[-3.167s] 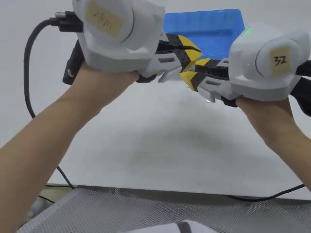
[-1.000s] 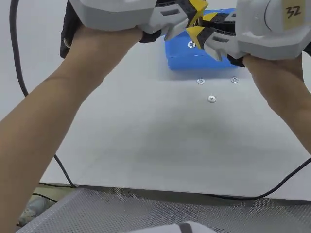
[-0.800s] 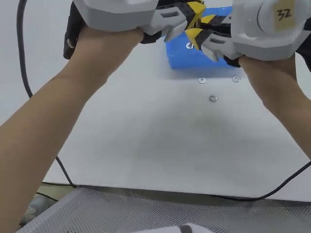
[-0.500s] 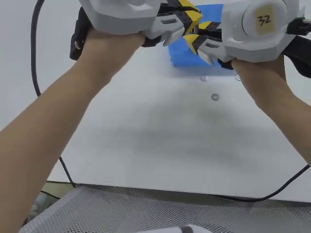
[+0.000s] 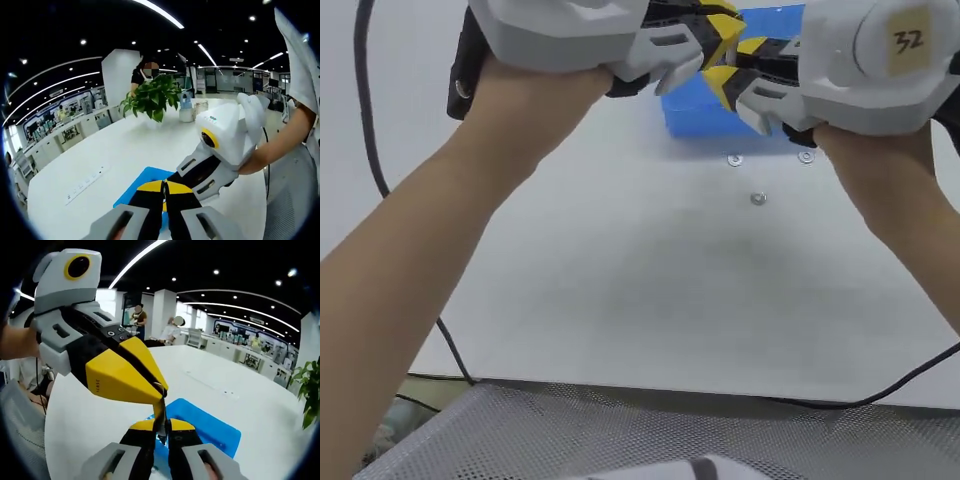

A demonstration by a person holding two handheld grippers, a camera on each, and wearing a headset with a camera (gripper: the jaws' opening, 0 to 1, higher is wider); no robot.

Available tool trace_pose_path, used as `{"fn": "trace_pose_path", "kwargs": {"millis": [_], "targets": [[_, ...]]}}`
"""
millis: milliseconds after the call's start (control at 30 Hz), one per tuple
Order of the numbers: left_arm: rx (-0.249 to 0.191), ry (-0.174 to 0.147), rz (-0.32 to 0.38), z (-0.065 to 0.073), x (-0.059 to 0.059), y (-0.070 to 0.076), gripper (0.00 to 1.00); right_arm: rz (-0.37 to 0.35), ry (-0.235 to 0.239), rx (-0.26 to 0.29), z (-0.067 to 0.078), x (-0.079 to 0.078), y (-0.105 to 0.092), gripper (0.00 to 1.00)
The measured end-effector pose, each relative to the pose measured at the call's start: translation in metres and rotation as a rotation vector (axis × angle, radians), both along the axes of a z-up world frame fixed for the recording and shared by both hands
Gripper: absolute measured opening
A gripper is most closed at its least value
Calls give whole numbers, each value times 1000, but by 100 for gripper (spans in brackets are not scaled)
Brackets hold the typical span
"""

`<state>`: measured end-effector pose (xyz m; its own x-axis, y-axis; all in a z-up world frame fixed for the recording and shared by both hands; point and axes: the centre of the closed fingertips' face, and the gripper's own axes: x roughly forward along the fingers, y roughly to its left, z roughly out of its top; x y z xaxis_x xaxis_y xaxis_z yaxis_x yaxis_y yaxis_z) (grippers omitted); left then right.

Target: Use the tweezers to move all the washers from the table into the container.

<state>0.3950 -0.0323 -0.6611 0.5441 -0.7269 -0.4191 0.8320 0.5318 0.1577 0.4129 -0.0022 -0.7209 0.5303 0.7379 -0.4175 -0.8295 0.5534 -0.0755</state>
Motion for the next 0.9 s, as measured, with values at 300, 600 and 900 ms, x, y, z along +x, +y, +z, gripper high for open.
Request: {"fn": "trace_pose_path", "kwargs": {"millis": [300, 600, 900], "targets": [[-12, -2, -62, 7, -21, -12, 0, 22, 28, 7, -2, -18, -15, 7], [17, 46, -77, -22, -26, -14, 0, 27, 81, -28, -33, -25, -14, 7], [31, 71, -65, -42, -21, -12, 0, 20, 112, -45, -51, -22, -13, 7]]}}
